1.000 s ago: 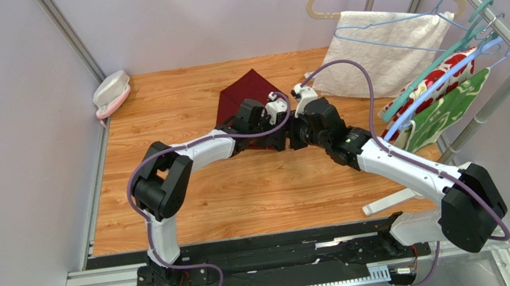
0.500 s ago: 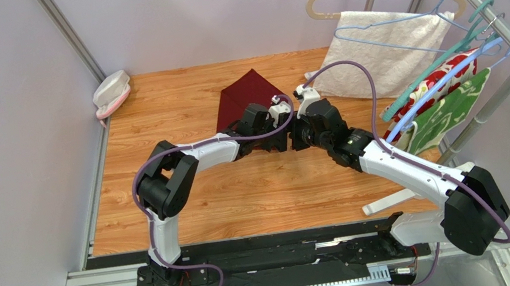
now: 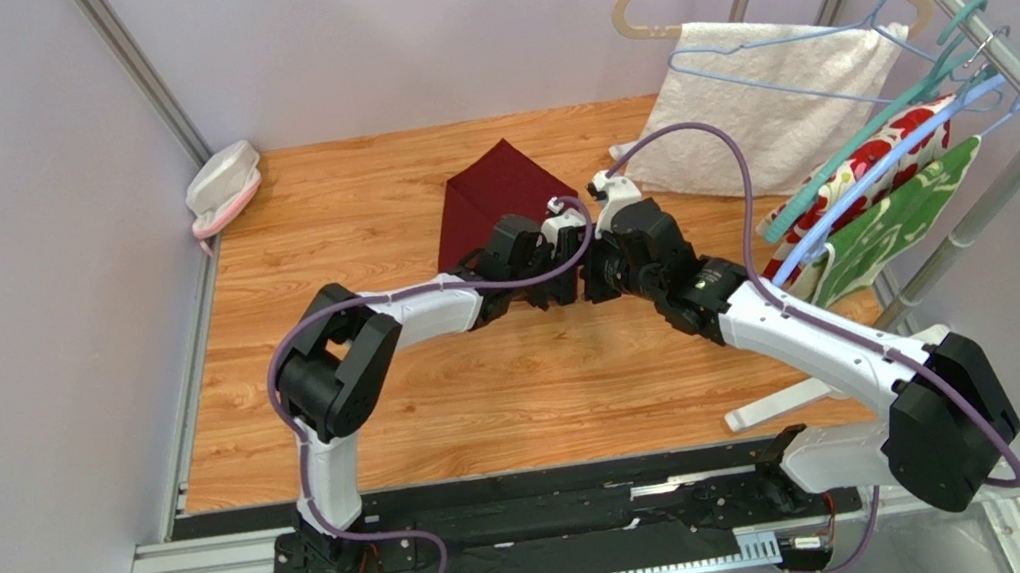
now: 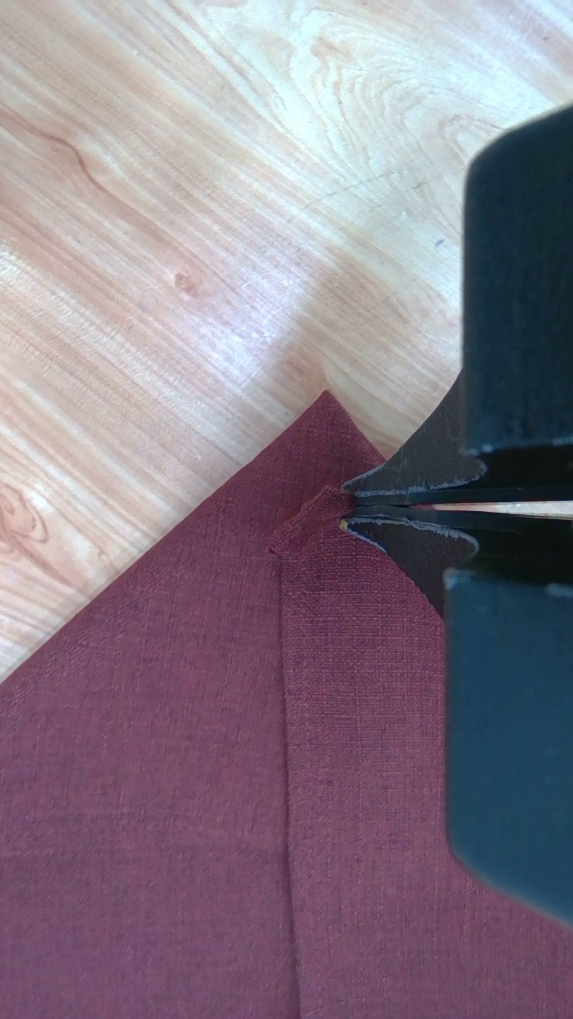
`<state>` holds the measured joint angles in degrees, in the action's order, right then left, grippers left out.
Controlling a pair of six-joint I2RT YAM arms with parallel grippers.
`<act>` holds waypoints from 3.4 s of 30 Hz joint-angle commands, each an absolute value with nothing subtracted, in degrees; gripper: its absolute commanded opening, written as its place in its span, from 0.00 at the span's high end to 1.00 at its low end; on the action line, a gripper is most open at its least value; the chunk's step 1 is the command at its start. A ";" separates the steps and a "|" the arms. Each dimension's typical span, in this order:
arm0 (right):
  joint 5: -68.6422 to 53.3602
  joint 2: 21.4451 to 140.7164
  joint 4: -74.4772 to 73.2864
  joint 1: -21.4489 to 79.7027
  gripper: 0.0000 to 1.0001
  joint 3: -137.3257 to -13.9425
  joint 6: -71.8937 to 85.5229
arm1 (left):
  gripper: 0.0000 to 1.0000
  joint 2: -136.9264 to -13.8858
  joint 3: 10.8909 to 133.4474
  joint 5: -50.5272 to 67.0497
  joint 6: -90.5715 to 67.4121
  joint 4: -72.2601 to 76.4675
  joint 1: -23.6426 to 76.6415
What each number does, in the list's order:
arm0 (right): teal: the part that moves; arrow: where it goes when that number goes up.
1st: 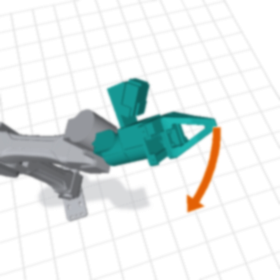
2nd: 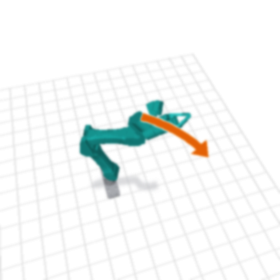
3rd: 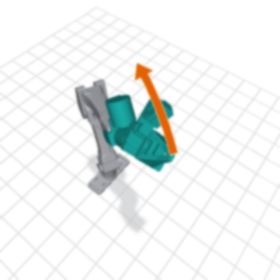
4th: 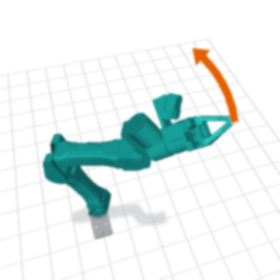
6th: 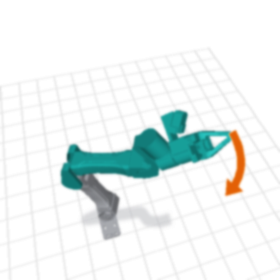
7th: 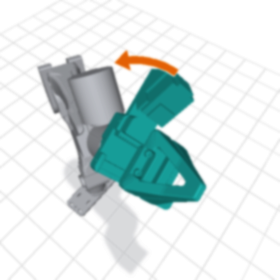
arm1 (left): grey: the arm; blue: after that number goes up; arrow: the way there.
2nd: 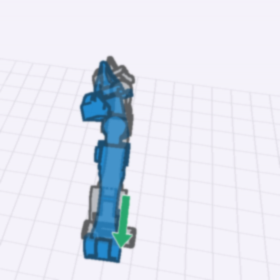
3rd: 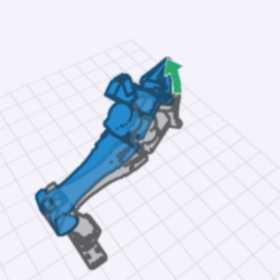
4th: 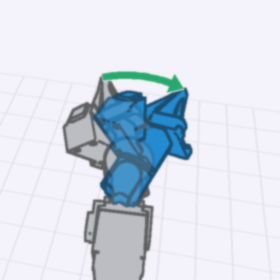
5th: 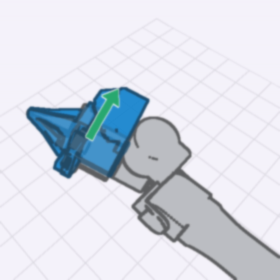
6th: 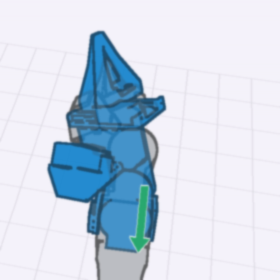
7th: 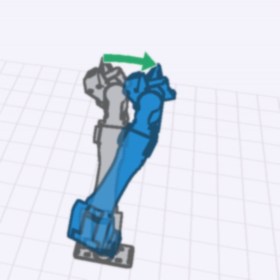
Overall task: Fold the napkin, place the utensils inside, and roll it up
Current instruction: Fold the napkin
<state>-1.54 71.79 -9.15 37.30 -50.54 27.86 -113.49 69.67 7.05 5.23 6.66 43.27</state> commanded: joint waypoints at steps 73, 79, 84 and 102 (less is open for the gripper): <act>-14.49 109.07 -0.97 22.85 1.00 -56.78 36.13 | 0.30 -87.37 47.46 11.34 -30.50 5.54 10.28; -16.35 107.93 -2.19 23.99 1.00 -54.76 35.95 | 0.30 -84.38 43.86 11.86 -32.16 6.94 10.11; -17.75 104.51 -4.04 26.80 1.00 -50.64 36.47 | 0.30 -80.08 38.60 12.65 -36.47 8.08 10.11; -19.86 89.74 -12.22 34.72 1.00 -35.51 40.52 | 0.31 -65.74 23.03 16.69 -45.70 10.63 10.28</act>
<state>-20.40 90.04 -5.19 33.36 -38.57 39.94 -65.32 23.88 13.76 -43.48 6.68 10.41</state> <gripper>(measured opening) 0.021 0.694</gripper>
